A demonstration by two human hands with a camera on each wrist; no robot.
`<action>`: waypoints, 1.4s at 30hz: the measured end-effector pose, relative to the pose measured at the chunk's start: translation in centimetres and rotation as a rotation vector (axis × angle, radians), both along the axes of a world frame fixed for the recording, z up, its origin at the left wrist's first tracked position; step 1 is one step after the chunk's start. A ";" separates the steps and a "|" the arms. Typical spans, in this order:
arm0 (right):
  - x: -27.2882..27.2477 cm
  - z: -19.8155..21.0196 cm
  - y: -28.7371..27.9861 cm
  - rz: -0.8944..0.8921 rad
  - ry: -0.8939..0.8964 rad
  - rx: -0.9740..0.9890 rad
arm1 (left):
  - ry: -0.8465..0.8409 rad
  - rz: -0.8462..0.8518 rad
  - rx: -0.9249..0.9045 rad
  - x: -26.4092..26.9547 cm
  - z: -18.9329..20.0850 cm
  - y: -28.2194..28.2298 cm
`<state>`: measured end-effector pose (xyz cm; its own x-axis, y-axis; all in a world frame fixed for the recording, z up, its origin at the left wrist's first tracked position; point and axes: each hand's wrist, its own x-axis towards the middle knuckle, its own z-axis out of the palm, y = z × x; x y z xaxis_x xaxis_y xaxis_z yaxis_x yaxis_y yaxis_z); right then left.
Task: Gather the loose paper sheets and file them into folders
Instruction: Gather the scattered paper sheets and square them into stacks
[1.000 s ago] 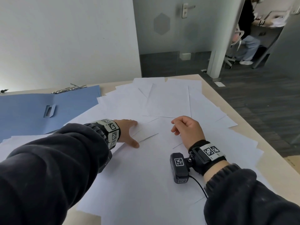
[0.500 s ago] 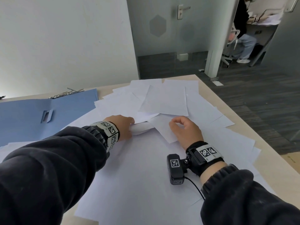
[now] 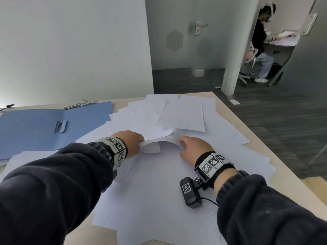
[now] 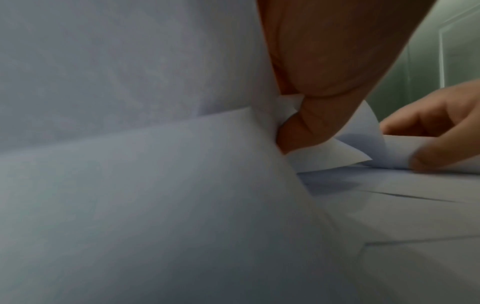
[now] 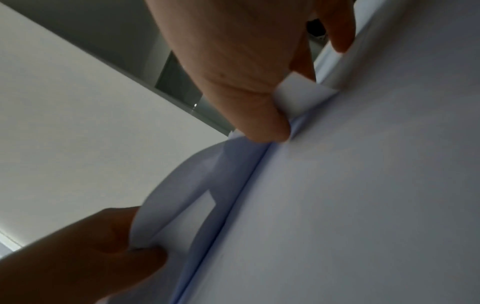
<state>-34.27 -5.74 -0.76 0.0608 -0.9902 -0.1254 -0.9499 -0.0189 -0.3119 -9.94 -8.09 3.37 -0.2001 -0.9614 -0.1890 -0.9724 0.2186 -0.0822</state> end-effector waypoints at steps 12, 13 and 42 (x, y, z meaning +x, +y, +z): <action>-2.0 2.3 3.7 -0.114 0.046 0.036 | 0.087 -0.024 0.027 4.5 0.4 5.3; -2.3 2.3 3.9 -0.132 0.027 0.030 | 0.105 -0.013 0.022 4.8 0.3 5.6; -5.3 0.5 6.2 -0.227 -0.294 -0.068 | 0.649 0.192 0.091 8.8 -1.4 9.0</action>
